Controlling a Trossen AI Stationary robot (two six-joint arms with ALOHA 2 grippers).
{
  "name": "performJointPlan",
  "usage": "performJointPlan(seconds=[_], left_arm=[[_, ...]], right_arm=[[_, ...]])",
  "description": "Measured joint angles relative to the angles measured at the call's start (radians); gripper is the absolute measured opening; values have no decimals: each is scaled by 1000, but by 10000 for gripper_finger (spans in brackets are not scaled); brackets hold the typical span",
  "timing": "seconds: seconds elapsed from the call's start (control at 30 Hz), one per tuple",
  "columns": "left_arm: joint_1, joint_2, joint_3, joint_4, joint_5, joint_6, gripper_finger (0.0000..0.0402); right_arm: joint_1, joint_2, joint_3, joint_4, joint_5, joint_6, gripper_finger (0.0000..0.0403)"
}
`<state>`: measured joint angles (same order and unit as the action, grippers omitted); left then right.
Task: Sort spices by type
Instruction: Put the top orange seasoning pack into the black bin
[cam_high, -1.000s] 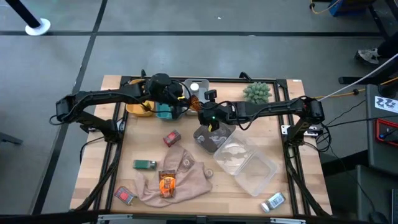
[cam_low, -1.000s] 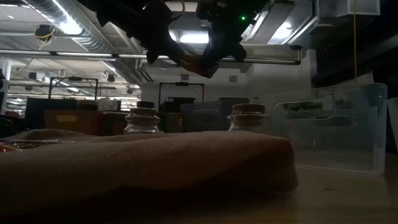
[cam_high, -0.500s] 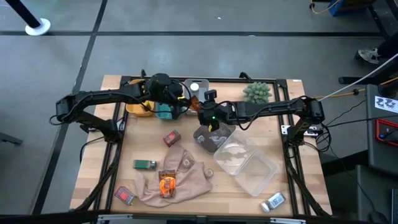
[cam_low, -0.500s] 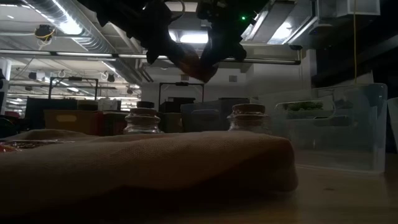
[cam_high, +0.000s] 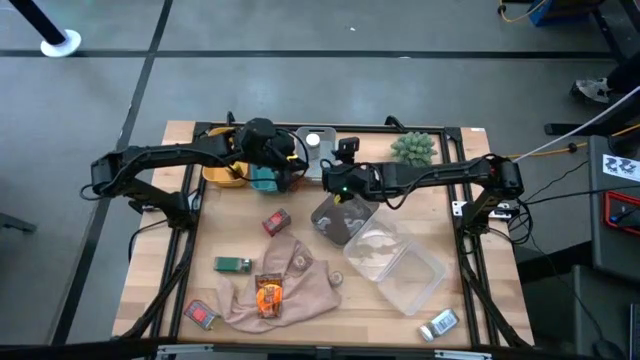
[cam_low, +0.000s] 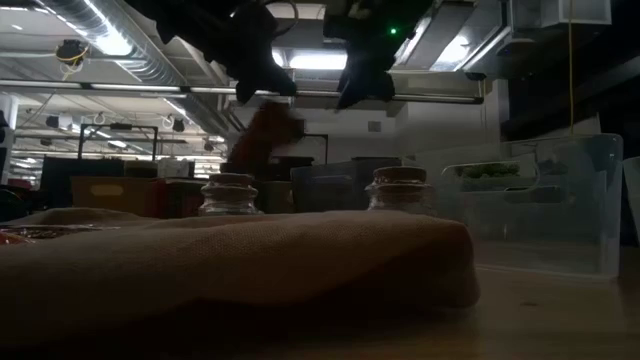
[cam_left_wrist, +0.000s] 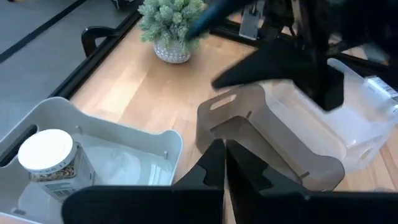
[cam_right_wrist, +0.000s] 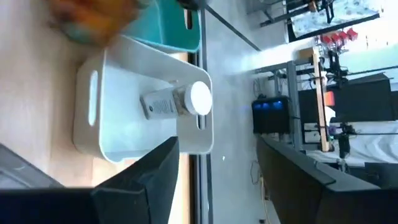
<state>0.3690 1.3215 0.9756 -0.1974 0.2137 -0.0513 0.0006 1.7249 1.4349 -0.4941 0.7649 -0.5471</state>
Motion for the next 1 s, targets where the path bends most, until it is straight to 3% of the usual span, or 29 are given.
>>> performJointPlan(seconds=[0.17,0.37,0.5,1.0], left_arm=[[-16,52,0,-4,0,-1,0],[-24,82,-2,-4,1,9,2],[-39,82,-2,-30,15,94,16],[-160,174,-1,-134,-66,220,175]], right_arm=[[0,-28,1,-36,-35,41,206],[-3,-45,1,-133,-222,148,201],[-1,-47,1,-184,-268,155,200],[-1,-47,1,-221,-270,176,200]])
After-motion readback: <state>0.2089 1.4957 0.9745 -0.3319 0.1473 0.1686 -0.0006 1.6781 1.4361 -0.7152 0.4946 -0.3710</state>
